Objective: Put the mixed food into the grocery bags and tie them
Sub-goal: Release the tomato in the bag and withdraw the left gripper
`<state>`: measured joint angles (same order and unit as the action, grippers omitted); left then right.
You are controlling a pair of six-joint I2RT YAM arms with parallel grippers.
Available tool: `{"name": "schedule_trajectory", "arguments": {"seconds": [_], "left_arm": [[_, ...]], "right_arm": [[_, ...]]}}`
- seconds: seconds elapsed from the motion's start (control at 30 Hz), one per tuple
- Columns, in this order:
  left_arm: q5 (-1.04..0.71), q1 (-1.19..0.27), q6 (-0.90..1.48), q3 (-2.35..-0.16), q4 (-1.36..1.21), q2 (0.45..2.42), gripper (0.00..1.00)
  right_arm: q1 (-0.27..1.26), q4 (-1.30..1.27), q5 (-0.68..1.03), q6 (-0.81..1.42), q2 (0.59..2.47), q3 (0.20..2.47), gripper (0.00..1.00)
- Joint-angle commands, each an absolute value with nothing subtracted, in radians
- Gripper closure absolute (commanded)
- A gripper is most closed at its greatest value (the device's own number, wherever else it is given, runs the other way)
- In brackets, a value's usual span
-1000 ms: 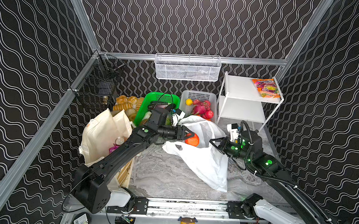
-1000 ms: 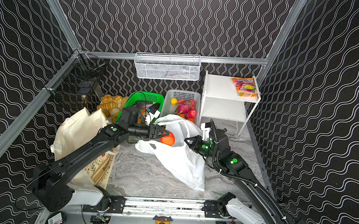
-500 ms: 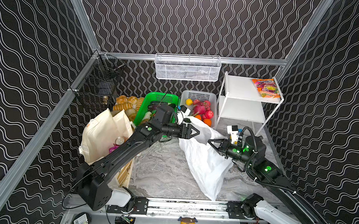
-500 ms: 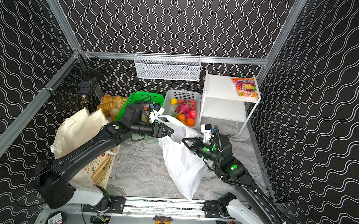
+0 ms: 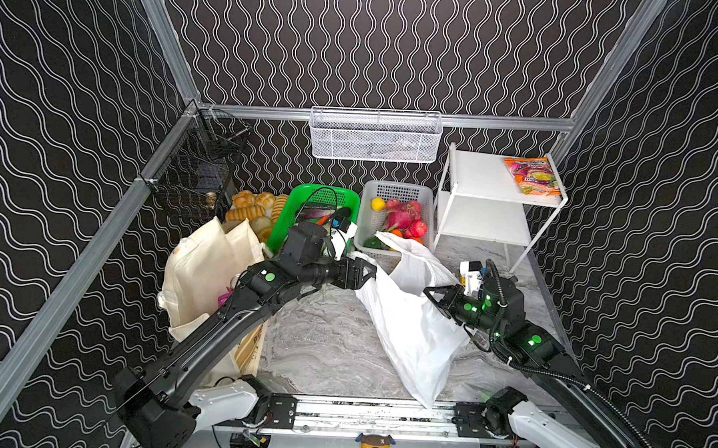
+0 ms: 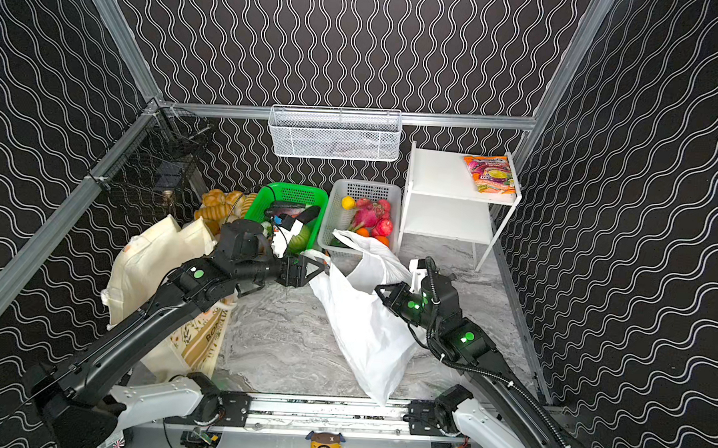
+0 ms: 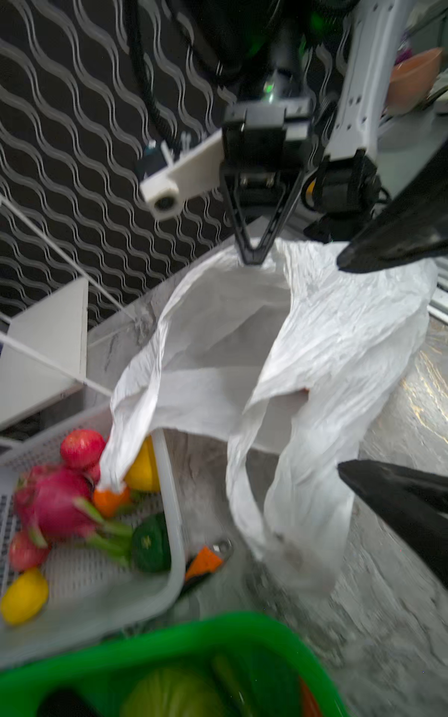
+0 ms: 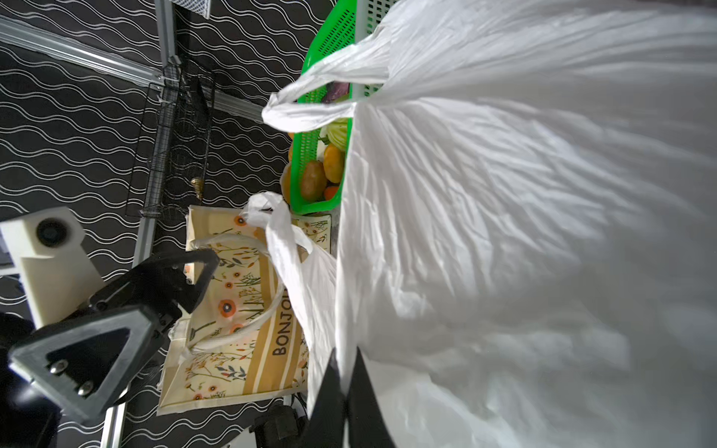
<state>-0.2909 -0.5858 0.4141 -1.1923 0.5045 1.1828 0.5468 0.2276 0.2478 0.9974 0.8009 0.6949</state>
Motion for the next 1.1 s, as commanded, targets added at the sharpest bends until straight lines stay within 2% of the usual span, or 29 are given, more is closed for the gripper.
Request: {"name": "schedule_trajectory", "arguments": {"seconds": [0.0,0.2,0.37,0.4,0.5,0.53,0.6,0.63,0.7,0.9,1.07], "left_arm": [[-0.147,-0.531,0.413,-1.211,0.626,1.232,0.16],[-0.308,-0.455,0.477,-1.205,0.536,1.335,0.12],[-0.467,-0.45,0.46,-1.188,0.414,1.424,0.13],[-0.489,-0.441,0.468,-1.192,0.403,1.447,0.16],[-0.53,-0.432,0.454,-1.181,0.348,1.465,0.36],[-0.539,-0.431,0.452,-1.165,0.311,1.46,0.5],[-0.56,-0.426,0.454,-1.157,0.281,1.449,0.7],[-0.584,-0.426,0.45,-1.154,0.258,1.438,0.84],[-0.627,-0.426,0.448,-1.15,0.228,1.402,1.0],[-0.647,-0.426,0.401,-1.162,0.269,1.212,1.0],[-0.748,-0.443,0.362,-1.164,0.332,1.089,1.0]], "right_arm": [[0.547,0.236,0.242,0.993,0.794,0.692,1.0],[0.546,0.253,0.245,0.974,0.805,0.71,1.0],[0.546,0.25,0.258,0.967,0.821,0.715,1.0],[0.546,0.251,0.256,0.968,0.821,0.713,1.0],[0.546,0.26,0.253,0.959,0.826,0.719,1.0],[0.545,0.266,0.249,0.959,0.826,0.721,1.0],[0.545,0.279,0.243,0.95,0.826,0.729,1.0],[0.545,0.294,0.23,0.948,0.827,0.733,1.0],[0.545,0.315,0.211,0.941,0.827,0.746,1.0],[0.544,0.31,0.213,0.899,0.856,0.829,1.0],[0.541,0.349,0.195,0.84,0.897,0.894,1.0]]}}
